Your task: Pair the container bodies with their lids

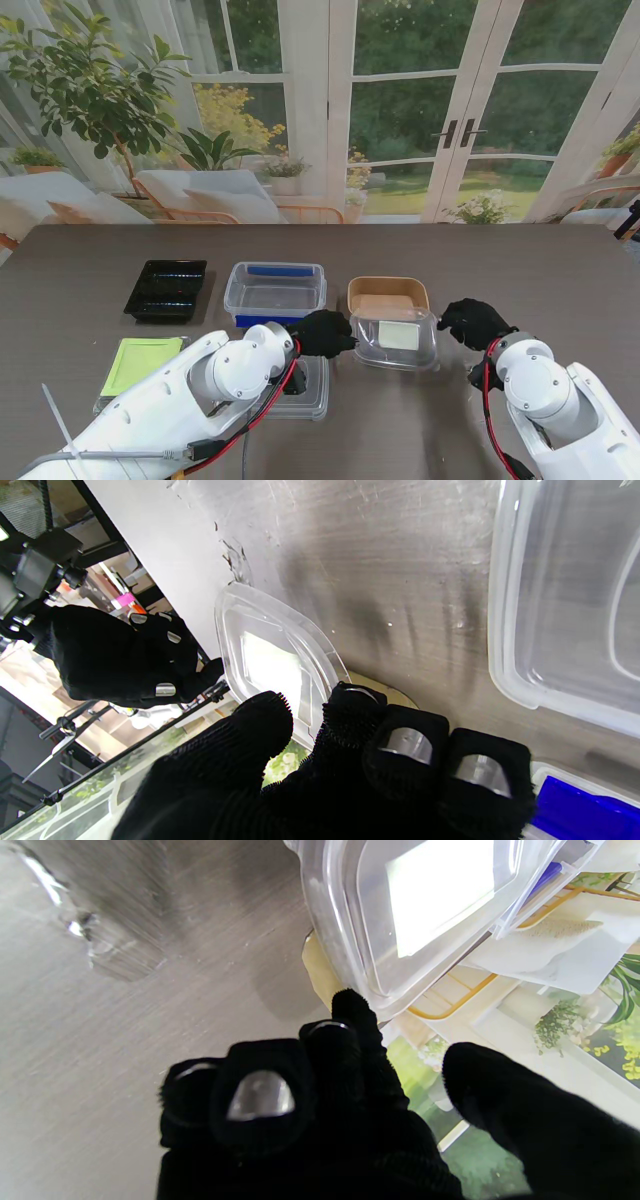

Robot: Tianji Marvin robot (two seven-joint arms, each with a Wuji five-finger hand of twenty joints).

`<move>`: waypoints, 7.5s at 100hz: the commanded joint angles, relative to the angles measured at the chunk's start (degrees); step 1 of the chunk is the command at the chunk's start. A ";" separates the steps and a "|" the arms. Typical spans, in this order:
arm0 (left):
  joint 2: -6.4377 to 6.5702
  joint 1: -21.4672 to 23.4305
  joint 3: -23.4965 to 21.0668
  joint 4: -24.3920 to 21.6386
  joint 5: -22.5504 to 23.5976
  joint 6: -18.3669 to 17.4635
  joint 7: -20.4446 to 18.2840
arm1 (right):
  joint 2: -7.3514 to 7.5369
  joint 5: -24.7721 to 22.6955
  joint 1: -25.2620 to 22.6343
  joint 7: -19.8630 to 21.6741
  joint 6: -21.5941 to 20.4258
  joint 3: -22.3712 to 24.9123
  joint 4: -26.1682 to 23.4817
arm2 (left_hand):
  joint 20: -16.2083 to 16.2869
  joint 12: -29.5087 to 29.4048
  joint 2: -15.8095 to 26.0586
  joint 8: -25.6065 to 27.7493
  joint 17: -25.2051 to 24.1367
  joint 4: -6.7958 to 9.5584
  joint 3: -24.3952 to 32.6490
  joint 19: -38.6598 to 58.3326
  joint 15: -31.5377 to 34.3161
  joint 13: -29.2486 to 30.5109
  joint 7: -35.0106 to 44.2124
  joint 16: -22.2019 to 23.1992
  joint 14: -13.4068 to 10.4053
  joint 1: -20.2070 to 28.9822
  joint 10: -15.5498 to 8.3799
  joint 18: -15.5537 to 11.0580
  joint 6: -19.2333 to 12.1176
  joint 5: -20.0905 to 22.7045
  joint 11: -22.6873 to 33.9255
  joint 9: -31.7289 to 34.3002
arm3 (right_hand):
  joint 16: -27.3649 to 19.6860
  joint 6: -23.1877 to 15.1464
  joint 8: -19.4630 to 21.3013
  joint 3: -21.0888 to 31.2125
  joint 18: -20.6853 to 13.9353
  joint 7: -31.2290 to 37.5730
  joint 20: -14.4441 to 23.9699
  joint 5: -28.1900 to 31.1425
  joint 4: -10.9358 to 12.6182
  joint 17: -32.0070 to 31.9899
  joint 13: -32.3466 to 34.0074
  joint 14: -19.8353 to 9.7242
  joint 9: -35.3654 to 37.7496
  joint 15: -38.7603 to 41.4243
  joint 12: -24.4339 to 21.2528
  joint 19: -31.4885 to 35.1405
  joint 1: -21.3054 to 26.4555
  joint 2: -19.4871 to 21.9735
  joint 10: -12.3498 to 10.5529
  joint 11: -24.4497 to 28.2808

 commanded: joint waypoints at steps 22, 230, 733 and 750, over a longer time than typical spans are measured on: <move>-2.42 -3.97 2.13 3.58 -2.46 -0.92 -0.50 | -0.96 1.25 1.76 0.00 -0.06 -0.93 1.09 | 1.24 0.78 2.51 -0.69 -0.76 -2.33 -0.94 4.56 1.41 -0.36 -1.28 0.50 1.15 -0.75 1.53 -0.78 -3.40 0.79 -0.15 -0.99 | 0.07 -8.38 -1.45 0.60 1.33 -1.24 1.07 0.83 0.47 2.74 -0.75 2.13 -0.66 0.94 -0.26 0.07 0.69 0.21 -1.50 1.44; -8.27 -17.74 7.18 21.73 -9.89 -0.04 -1.53 | -3.27 6.03 24.79 -3.06 -3.25 -11.79 28.05 | 3.90 -3.01 2.25 -1.00 -6.25 -1.99 -2.58 -1.61 -5.38 -4.03 -2.05 0.23 4.28 -2.25 3.42 1.21 -3.77 -1.42 -6.39 -4.20 | -0.04 -7.64 -1.44 0.24 2.12 -1.34 1.31 -0.05 -0.08 1.64 -1.16 3.20 -1.02 0.99 -0.68 -0.48 1.27 0.04 -0.82 1.56; -8.31 -19.20 8.11 23.32 -12.48 -1.42 -5.06 | -3.75 4.92 24.71 -5.68 -6.51 -14.19 30.61 | 5.63 -4.11 3.43 -1.02 -6.92 -1.71 -5.63 -2.92 -6.96 -4.32 -1.78 0.38 4.81 -4.27 4.49 1.27 -7.02 -0.86 -7.67 -5.97 | -0.17 -10.81 -0.66 -1.11 3.32 -0.97 1.17 -2.03 -0.24 1.42 -0.50 4.51 -0.11 0.72 -1.78 -1.34 0.27 0.01 -0.29 1.07; -8.39 -19.28 8.44 23.69 -12.60 -1.16 -5.41 | -3.75 5.02 24.46 -5.73 -6.58 -13.96 30.65 | 5.60 -4.14 3.55 -1.02 -6.97 -1.70 -5.89 -2.95 -7.03 -4.43 -1.83 0.40 4.96 -4.19 4.65 1.34 -6.58 -0.97 -7.84 -6.10 | -0.14 -10.67 -0.65 -1.06 3.35 -0.95 1.18 -1.97 -0.24 1.32 -0.51 4.54 -0.14 0.70 -1.78 -1.39 0.30 -0.07 -0.15 1.04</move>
